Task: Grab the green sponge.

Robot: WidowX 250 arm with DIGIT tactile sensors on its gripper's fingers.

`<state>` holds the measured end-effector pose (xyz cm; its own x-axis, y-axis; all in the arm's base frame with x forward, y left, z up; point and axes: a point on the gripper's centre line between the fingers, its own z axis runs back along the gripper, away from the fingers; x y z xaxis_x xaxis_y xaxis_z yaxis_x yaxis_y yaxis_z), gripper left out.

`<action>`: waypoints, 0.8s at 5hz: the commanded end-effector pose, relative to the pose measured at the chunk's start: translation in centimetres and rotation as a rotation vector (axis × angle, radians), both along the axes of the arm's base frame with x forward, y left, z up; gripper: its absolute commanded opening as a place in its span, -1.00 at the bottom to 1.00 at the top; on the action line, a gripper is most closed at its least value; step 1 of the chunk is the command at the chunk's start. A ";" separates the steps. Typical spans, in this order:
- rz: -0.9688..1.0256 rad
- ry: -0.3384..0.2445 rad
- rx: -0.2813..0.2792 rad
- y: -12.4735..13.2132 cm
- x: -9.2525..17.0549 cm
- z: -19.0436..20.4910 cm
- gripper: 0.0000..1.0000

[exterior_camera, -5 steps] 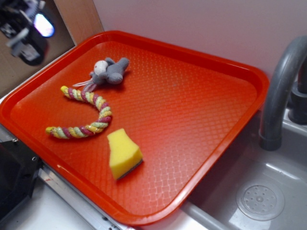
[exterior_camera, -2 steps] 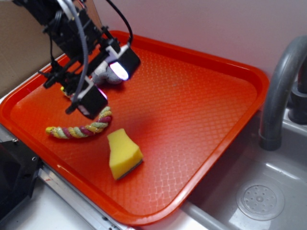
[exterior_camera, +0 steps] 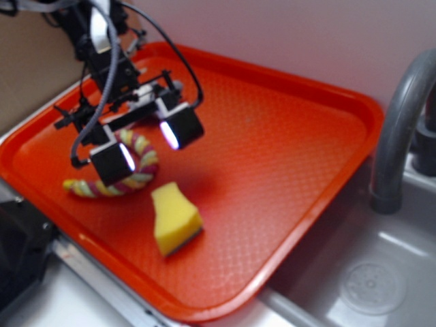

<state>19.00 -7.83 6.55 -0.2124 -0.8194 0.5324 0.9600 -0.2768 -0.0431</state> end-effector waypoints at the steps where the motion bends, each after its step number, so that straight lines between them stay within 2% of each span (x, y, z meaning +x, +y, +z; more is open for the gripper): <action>1: -0.251 -0.019 0.073 -3.3 -2.1 -1.9 1.00; 2: -0.308 -0.005 0.067 -4.9 -3.6 -2.4 1.00; 3: -0.270 0.001 0.152 -5.2 -3.8 -3.5 -0.51; 4: -0.263 -0.005 0.153 -5.2 -3.9 -3.7 -1.00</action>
